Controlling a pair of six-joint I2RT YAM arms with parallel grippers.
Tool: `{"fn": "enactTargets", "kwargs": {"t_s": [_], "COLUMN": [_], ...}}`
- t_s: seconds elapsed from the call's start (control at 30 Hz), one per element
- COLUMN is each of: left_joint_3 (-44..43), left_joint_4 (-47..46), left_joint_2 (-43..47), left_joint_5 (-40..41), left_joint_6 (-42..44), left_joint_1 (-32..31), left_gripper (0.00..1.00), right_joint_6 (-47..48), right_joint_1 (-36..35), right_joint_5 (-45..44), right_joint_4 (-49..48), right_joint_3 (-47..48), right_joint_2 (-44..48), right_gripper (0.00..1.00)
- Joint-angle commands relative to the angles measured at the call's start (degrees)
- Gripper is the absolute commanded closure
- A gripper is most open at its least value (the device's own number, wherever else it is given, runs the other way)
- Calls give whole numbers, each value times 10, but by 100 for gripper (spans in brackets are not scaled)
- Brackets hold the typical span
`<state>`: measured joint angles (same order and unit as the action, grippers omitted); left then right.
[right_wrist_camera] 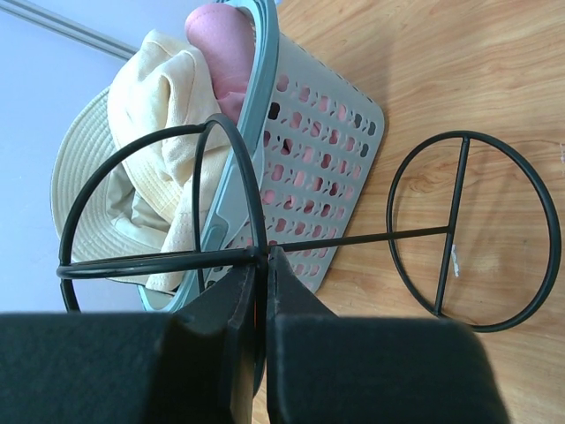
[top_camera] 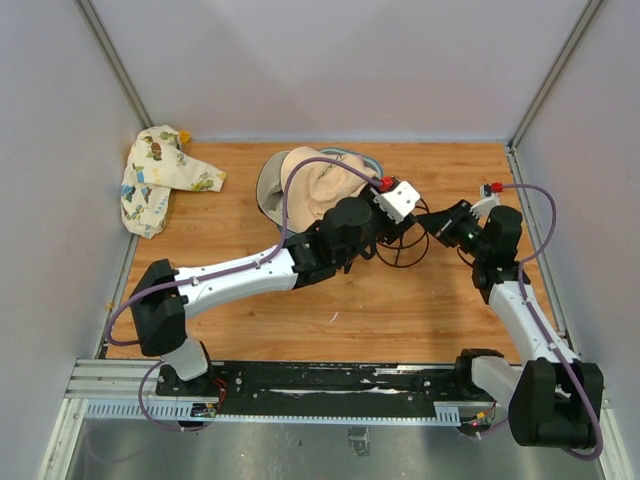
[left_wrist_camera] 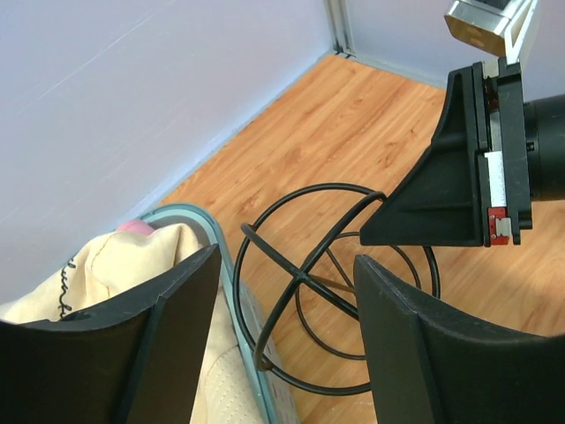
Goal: Stack the hats
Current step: Place the hat stand at the center of the board.
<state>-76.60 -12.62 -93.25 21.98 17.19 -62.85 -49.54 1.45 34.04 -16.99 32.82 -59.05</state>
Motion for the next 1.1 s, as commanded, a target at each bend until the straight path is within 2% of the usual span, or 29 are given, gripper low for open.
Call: {"fn": "enactTargets", "kwargs": {"t_s": [0.0,0.27,0.5,0.7,0.87,0.97,1.03,1.07], "left_joint_3": [0,-5,16,46,40,45,46,44], "left_joint_4": [-39,-41,-39,-18,48,63,72,77], "left_joint_2": [30,53,83,117,133,147,152,152], "left_joint_5": [16,15,48,64,58,40,18,9], "left_joint_6": [-23,-29,-34,-78,-134,-168,-187,-194], "left_joint_1": [-1,2,7,33,74,100,117,124], "left_gripper": [32,26,24,24,22,17,16,15], "right_joint_6": [-14,-36,-57,-63,-65,-55,-39,-31], "right_joint_1": [10,32,66,66,66,66,66,66], "right_joint_5": [-12,-40,-47,-59,-61,-68,-74,-75], "right_joint_4": [-34,-41,-75,-109,-139,-133,-113,-106], "right_joint_3": [-4,-20,-17,12,40,54,64,68], "right_joint_2": [15,2,-61,-136,-193,-201,-199,-197], "right_gripper": [100,100,100,100,99,100,95,89]}}
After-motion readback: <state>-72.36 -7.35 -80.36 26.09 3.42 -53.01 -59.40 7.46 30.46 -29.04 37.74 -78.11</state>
